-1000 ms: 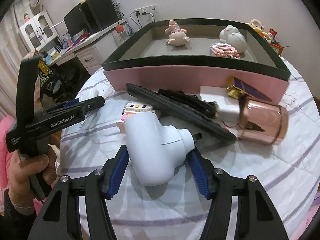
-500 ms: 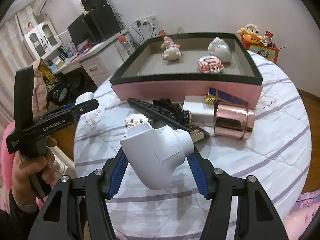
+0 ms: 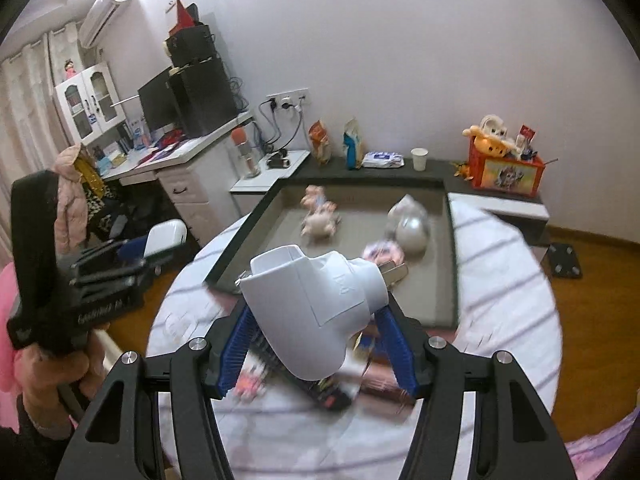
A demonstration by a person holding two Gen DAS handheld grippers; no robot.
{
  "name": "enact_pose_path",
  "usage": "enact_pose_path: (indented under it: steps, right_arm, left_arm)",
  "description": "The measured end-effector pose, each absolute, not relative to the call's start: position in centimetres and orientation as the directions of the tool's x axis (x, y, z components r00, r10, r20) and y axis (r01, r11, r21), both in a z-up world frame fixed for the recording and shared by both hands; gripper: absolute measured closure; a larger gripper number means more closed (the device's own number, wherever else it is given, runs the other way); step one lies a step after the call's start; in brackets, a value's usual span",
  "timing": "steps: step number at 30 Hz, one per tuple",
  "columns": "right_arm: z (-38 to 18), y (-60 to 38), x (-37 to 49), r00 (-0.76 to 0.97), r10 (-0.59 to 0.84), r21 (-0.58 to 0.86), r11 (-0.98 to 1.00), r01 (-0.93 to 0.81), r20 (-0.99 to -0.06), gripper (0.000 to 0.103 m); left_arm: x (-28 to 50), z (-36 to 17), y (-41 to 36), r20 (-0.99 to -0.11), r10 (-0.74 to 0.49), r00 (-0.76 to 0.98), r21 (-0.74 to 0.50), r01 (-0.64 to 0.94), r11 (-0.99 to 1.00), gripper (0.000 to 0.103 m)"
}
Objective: Organize rigid objects
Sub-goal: 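Lift the earbud case and hair dryer over the pink box, then release the earbud case with the left gripper while the right gripper releases the hair dryer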
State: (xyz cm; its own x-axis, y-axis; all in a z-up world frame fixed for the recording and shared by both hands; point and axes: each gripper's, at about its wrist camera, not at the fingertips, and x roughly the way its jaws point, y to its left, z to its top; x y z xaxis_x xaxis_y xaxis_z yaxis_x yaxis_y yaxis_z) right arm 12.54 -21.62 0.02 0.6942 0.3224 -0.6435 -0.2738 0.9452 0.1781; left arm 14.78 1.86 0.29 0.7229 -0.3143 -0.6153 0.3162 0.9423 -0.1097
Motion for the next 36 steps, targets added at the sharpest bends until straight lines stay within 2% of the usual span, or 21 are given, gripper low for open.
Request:
enact_pose_path:
  steps: [13, 25, 27, 30, 32, 34, 36]
  right_arm:
    - [-5.0, -23.1, 21.0, 0.600, 0.221, 0.102, 0.969, -0.227, -0.769, 0.042]
    - [-8.5, -22.5, 22.7, 0.546, 0.145, 0.010, 0.970, -0.242, -0.825, 0.041]
    - [-8.9, -22.3, 22.6, 0.549, 0.121, -0.020, 0.969, -0.244, -0.827, 0.041]
    - [-9.0, -22.1, 22.3, 0.557, 0.108, -0.046, 0.966, -0.255, -0.823, 0.040]
    - [-8.8, -22.1, 22.1, 0.565, 0.106, -0.052, 0.965, -0.256, -0.818, 0.036]
    - [-8.4, -22.1, 21.8, 0.570, 0.118, -0.041, 0.965, -0.258, -0.813, 0.023]
    - [-8.1, -22.2, 21.6, 0.573, 0.135, -0.022, 0.966, -0.259, -0.809, 0.020]
  left_arm:
    - [22.3, -4.1, -3.9, -0.701, -0.375, 0.606, -0.175, 0.364, 0.915, 0.051]
    - [24.3, -8.4, -5.6, -0.780, -0.316, 0.539, -0.140, 0.341, 0.929, 0.050]
    - [24.3, -8.8, -5.8, -0.790, -0.298, 0.536, -0.125, 0.334, 0.934, 0.047]
    - [24.3, -9.0, -5.2, -0.798, -0.270, 0.539, -0.109, 0.312, 0.944, 0.032]
    - [24.2, -9.0, -4.5, -0.802, -0.247, 0.543, -0.104, 0.281, 0.954, 0.020]
    - [24.0, -8.8, -3.4, -0.799, -0.235, 0.553, -0.108, 0.252, 0.962, 0.012]
    - [23.4, -8.3, -2.6, -0.789, -0.222, 0.573, -0.106, 0.229, 0.968, 0.003]
